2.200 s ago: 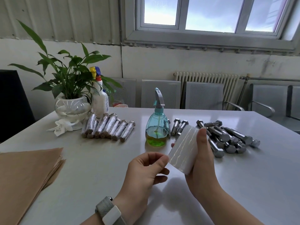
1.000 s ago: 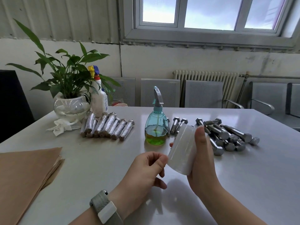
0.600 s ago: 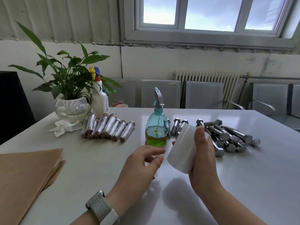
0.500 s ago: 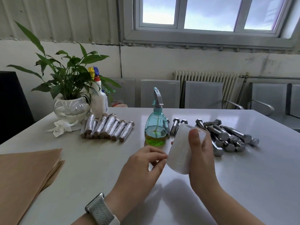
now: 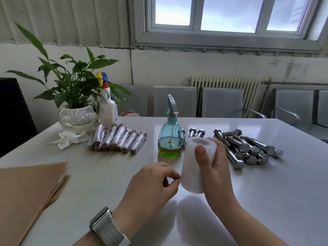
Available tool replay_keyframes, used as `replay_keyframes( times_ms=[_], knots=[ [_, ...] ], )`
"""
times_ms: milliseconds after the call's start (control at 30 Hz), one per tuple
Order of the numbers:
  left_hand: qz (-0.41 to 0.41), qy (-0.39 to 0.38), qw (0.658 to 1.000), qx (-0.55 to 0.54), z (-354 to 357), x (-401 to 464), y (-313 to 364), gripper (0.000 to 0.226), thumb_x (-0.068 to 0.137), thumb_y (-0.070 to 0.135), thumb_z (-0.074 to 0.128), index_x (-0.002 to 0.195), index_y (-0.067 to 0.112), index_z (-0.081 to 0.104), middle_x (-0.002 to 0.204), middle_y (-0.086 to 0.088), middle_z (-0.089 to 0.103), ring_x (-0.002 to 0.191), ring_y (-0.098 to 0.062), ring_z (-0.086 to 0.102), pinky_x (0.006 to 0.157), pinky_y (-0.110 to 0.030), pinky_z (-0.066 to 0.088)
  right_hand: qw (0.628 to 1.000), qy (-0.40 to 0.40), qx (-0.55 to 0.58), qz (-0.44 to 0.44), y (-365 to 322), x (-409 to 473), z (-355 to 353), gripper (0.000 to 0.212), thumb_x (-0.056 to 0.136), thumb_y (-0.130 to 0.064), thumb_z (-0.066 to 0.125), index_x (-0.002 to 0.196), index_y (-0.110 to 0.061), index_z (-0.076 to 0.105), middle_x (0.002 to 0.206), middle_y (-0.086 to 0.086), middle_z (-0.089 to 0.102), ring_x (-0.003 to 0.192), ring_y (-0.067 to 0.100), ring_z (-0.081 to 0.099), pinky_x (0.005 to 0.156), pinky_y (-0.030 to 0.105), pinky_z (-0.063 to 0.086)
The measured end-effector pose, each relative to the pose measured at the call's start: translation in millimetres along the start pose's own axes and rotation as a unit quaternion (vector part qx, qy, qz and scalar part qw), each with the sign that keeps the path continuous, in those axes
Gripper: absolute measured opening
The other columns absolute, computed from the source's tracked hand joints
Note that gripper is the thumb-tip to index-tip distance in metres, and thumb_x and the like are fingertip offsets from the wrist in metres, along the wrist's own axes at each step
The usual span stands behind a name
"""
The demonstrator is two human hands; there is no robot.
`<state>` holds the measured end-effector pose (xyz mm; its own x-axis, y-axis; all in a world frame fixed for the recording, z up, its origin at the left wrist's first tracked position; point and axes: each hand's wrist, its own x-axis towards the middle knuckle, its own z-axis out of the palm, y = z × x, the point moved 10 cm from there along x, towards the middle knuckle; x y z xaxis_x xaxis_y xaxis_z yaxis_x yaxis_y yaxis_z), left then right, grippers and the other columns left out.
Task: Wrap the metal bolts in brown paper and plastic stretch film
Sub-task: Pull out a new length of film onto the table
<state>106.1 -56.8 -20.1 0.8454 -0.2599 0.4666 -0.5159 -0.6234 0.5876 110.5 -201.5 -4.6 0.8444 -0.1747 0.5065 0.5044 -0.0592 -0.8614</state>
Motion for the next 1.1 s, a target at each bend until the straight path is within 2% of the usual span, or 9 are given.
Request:
replay_keyframes(
  times_ms=[167, 300, 433, 533, 633, 700, 733, 1000, 1100],
  knots=[
    [0.008, -0.012, 1.000, 0.005, 1.8, 0.4, -1.0, 0.006, 0.081, 0.024, 0.068, 0.078, 0.028, 0.072, 0.079, 0.014, 0.064, 0.067, -0.007, 0.060, 0.067, -0.036, 0.052, 1.000, -0.011, -0.001, 0.008, 5.2, -0.3, 3.0, 0.052, 0.056, -0.088, 0.056, 0.094, -0.052, 0.053, 0.095, -0.021, 0.064, 0.083, 0.004, 0.065, 0.061, 0.021, 0.054],
    [0.020, -0.009, 1.000, 0.012, 2.7, 0.1, -0.2, 0.006, 0.079, 0.026, 0.067, 0.075, 0.028, 0.069, 0.077, 0.014, 0.062, 0.065, -0.007, 0.060, 0.065, -0.036, 0.052, 1.000, -0.002, -0.002, 0.017, 12.3, 0.6, -0.5, 0.055, 0.058, -0.088, 0.055, 0.096, -0.049, 0.053, 0.093, -0.019, 0.064, 0.081, 0.005, 0.065, 0.060, 0.023, 0.054],
    [0.022, -0.002, 1.000, 0.017, 2.8, -0.3, 0.0, 0.005, 0.079, 0.028, 0.064, 0.074, 0.028, 0.066, 0.078, 0.014, 0.061, 0.066, -0.007, 0.060, 0.065, -0.034, 0.051, 0.999, 0.010, 0.011, 0.033, 20.6, 2.9, -3.5, 0.046, 0.067, -0.074, 0.054, 0.101, -0.042, 0.053, 0.089, -0.021, 0.064, 0.078, 0.001, 0.064, 0.059, 0.020, 0.052],
    [0.009, -0.002, 1.000, -0.017, 1.6, -0.9, -2.6, 0.004, 0.077, 0.030, 0.063, 0.074, 0.029, 0.065, 0.079, 0.014, 0.062, 0.067, -0.007, 0.060, 0.064, -0.029, 0.052, 0.998, 0.021, 0.036, 0.052, 26.2, 4.2, -6.0, 0.046, 0.067, -0.072, 0.055, 0.100, -0.039, 0.055, 0.084, -0.020, 0.064, 0.076, 0.000, 0.064, 0.059, 0.019, 0.052],
    [-0.019, 0.004, 0.998, -0.052, 0.0, -1.6, -8.9, 0.008, 0.074, 0.038, 0.060, 0.075, 0.032, 0.064, 0.080, 0.019, 0.064, 0.069, -0.006, 0.061, 0.062, -0.020, 0.050, 0.995, 0.028, 0.057, 0.080, 33.8, 5.0, -7.4, 0.040, 0.064, -0.074, 0.055, 0.092, -0.045, 0.057, 0.087, -0.012, 0.067, 0.086, 0.014, 0.067, 0.067, 0.034, 0.059],
    [-0.025, 0.009, 0.998, -0.055, -0.4, -1.7, -10.7, 0.013, 0.074, 0.043, 0.058, 0.077, 0.033, 0.066, 0.080, 0.018, 0.064, 0.070, -0.005, 0.062, 0.063, -0.022, 0.052, 0.993, 0.032, 0.069, 0.088, 36.6, 5.2, -8.4, 0.038, 0.064, -0.074, 0.056, 0.090, -0.046, 0.058, 0.094, -0.003, 0.067, 0.093, 0.027, 0.067, 0.078, 0.048, 0.059],
    [-0.019, 0.009, 0.999, -0.050, -0.3, -1.6, -9.4, 0.015, 0.075, 0.045, 0.058, 0.080, 0.034, 0.067, 0.082, 0.019, 0.065, 0.071, -0.005, 0.062, 0.065, -0.025, 0.053, 0.993, 0.034, 0.071, 0.088, 36.7, 5.4, -9.0, 0.040, 0.064, -0.075, 0.056, 0.091, -0.045, 0.058, 0.095, -0.001, 0.067, 0.095, 0.029, 0.067, 0.080, 0.050, 0.058],
    [-0.007, 0.005, 0.999, -0.039, -0.1, -1.7, -4.0, 0.022, 0.076, 0.044, 0.058, 0.089, 0.031, 0.071, 0.092, 0.021, 0.065, 0.071, -0.004, 0.064, 0.068, -0.032, 0.055, 0.996, 0.029, 0.052, 0.065, 31.9, 6.0, -8.5, 0.052, 0.065, -0.074, 0.054, 0.101, -0.036, 0.055, 0.084, -0.018, 0.065, 0.080, 0.005, 0.065, 0.065, 0.026, 0.056],
    [-0.006, 0.011, 0.999, -0.043, -0.9, -1.5, -4.4, 0.019, 0.076, 0.043, 0.059, 0.084, 0.031, 0.072, 0.088, 0.021, 0.065, 0.070, -0.005, 0.063, 0.066, -0.032, 0.054, 0.996, 0.027, 0.056, 0.068, 31.1, 4.6, -7.7, 0.053, 0.065, -0.073, 0.055, 0.101, -0.035, 0.056, 0.086, -0.014, 0.065, 0.084, 0.011, 0.066, 0.068, 0.032, 0.057]
  ],
)
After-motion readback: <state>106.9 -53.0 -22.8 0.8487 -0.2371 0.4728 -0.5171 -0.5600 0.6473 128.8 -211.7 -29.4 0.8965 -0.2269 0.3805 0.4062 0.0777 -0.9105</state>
